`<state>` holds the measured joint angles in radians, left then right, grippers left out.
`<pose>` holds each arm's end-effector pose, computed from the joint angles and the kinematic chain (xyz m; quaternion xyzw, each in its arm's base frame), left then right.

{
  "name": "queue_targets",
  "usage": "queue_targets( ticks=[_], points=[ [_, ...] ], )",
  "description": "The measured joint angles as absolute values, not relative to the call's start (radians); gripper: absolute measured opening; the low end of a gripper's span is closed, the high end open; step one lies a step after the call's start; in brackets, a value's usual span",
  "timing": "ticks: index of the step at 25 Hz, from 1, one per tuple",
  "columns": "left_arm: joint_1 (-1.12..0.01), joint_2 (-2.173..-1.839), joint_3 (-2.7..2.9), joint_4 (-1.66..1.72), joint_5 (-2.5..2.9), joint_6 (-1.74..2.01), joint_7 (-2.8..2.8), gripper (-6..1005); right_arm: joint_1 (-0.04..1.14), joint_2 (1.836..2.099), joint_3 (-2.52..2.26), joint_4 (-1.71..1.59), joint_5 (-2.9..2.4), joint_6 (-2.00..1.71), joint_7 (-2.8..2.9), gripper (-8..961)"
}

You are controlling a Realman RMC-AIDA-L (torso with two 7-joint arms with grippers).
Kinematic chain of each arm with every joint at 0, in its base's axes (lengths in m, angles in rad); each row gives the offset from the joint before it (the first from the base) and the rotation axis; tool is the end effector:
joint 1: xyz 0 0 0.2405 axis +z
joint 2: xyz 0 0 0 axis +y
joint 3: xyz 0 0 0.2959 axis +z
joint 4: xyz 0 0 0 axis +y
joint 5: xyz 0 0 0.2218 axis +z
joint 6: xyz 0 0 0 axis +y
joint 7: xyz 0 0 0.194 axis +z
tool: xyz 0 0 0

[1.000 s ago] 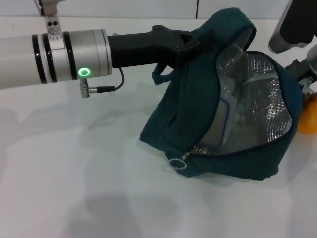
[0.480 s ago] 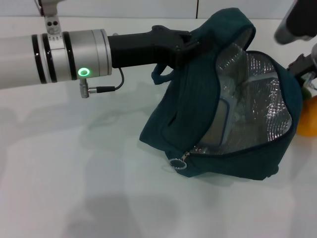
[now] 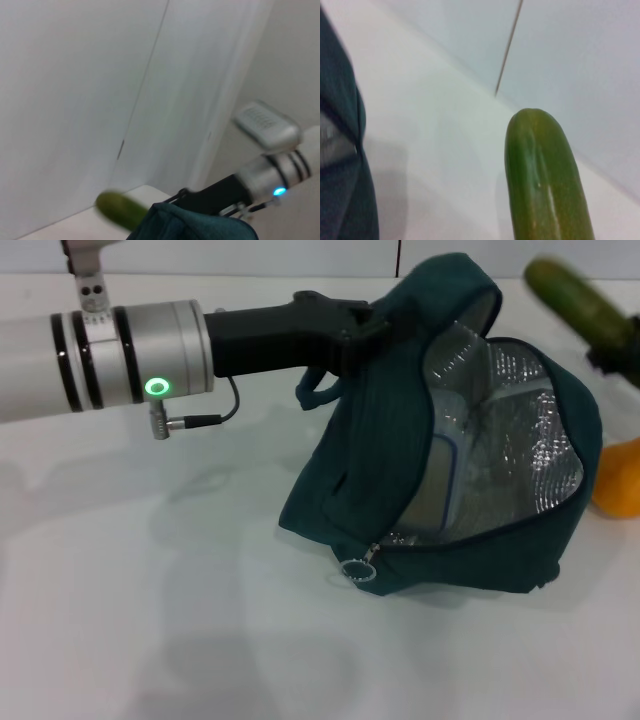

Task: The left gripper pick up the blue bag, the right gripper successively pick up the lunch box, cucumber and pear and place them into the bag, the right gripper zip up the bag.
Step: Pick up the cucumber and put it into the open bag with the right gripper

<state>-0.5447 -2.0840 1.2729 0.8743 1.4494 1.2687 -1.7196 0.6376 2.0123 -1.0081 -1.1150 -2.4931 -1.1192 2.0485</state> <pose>-0.1544 0.4124 -0.0790 -0.9099 -0.2305 -0.3320 0.0936 0.2711 0.4960 0.0256 -0.9047 0.2226 -0.0511 0.3597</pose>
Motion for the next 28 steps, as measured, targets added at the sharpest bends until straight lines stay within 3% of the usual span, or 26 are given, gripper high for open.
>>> queue_targets(
  ticks=[5, 11, 16, 22, 28],
  points=[
    [-0.537, -2.078, 1.253, 0.874, 1.45, 1.275, -1.721, 74, 0.481, 2.013, -1.008, -1.281, -2.144, -1.126, 1.918, 648],
    [-0.545, -2.07, 1.247, 0.875, 1.48, 1.276, -1.74, 76, 0.414, 2.013, -1.003, -1.26, -1.711, -1.27, 1.676, 657],
    [-0.552, -2.073, 1.248, 0.882, 1.49, 1.276, -1.747, 76, 0.453, 2.014, -1.011, -1.172, -1.588, -1.407, 1.629, 665],
    [-0.562, -2.073, 1.248, 0.877, 1.497, 1.276, -1.747, 78, 0.6, 2.014, -1.012, -0.852, -1.491, -1.577, 1.535, 674],
    [-0.556, -2.069, 1.245, 0.876, 1.498, 1.276, -1.747, 79, 0.595, 2.017, -1.014, -0.769, -1.461, -1.657, 1.456, 683]
  ],
)
